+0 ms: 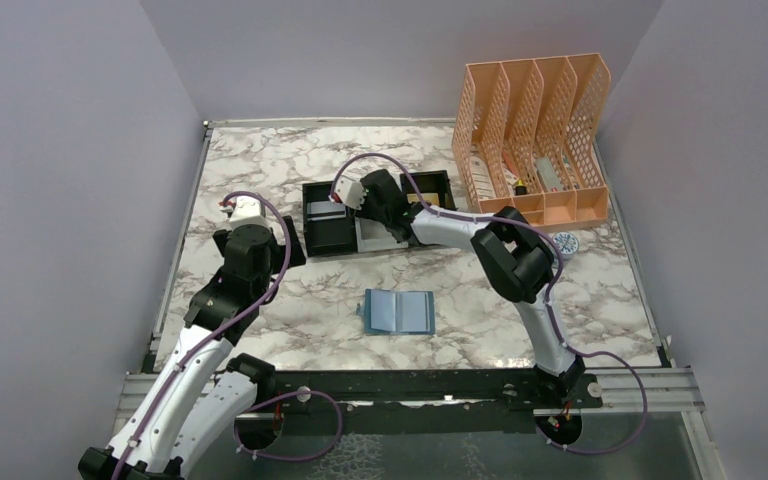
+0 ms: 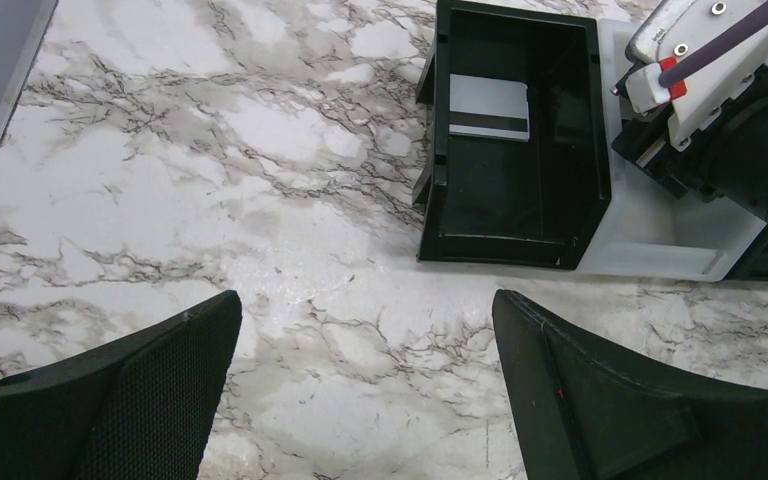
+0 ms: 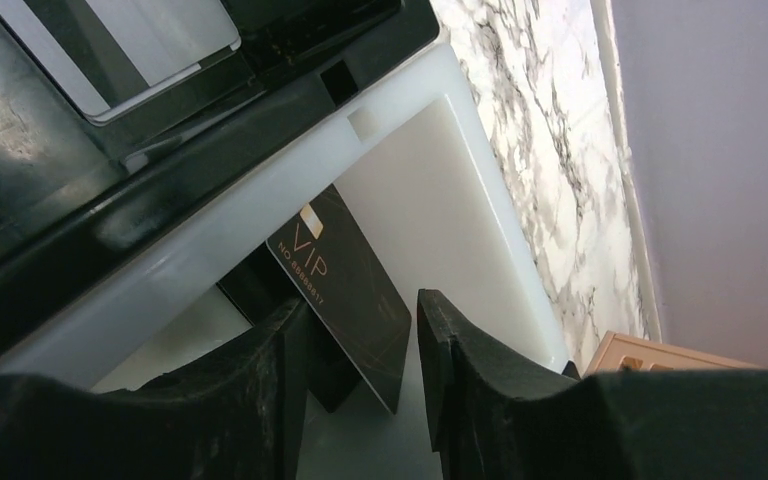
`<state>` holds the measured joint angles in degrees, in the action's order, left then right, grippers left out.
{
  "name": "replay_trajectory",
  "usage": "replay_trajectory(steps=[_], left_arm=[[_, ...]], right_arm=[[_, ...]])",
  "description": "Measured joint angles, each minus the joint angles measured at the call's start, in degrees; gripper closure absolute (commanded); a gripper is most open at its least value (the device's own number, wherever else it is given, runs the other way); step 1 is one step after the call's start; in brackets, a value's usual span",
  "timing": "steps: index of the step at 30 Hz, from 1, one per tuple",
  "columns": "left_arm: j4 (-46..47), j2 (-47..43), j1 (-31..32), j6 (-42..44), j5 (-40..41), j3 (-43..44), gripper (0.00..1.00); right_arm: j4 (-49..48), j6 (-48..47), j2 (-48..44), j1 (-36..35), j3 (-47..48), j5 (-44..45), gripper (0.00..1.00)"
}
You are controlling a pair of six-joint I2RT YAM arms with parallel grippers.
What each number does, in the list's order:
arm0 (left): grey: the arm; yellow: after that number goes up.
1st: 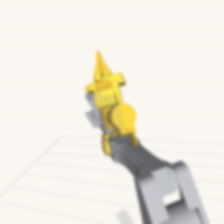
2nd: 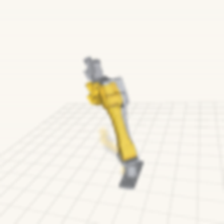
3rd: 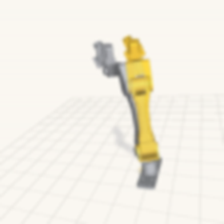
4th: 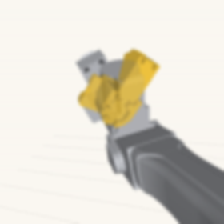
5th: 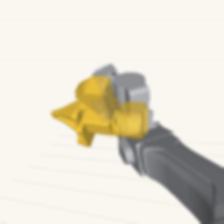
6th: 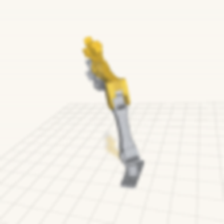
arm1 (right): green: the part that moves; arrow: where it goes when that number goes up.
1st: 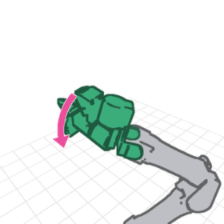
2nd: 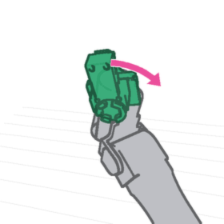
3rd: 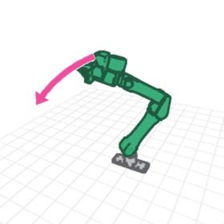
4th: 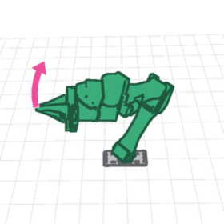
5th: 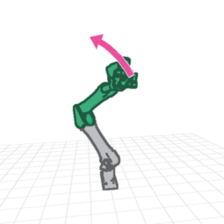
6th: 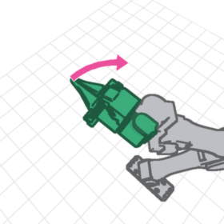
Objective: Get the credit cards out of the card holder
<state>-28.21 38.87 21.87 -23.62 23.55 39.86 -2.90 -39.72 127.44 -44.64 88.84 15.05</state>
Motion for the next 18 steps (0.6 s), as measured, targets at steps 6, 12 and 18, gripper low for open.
replay_trajectory(steps=[6,12,18], left_arm=[[-0.2,0.2,0.0,0.0,0.0,0.0,0.01],[-0.2,0.3,0.0,0.0,0.0,0.0,0.01],[-0.2,0.7,0.0,0.0,-0.1,0.0,0.01]], right_arm=[[1.5,0.4,0.0,0.6,0.0,-1.8,0.53],[2.8,0.7,0.0,1.2,0.0,-3.0,0.52],[2.9,1.5,0.0,1.2,0.2,-4.0,0.44]])
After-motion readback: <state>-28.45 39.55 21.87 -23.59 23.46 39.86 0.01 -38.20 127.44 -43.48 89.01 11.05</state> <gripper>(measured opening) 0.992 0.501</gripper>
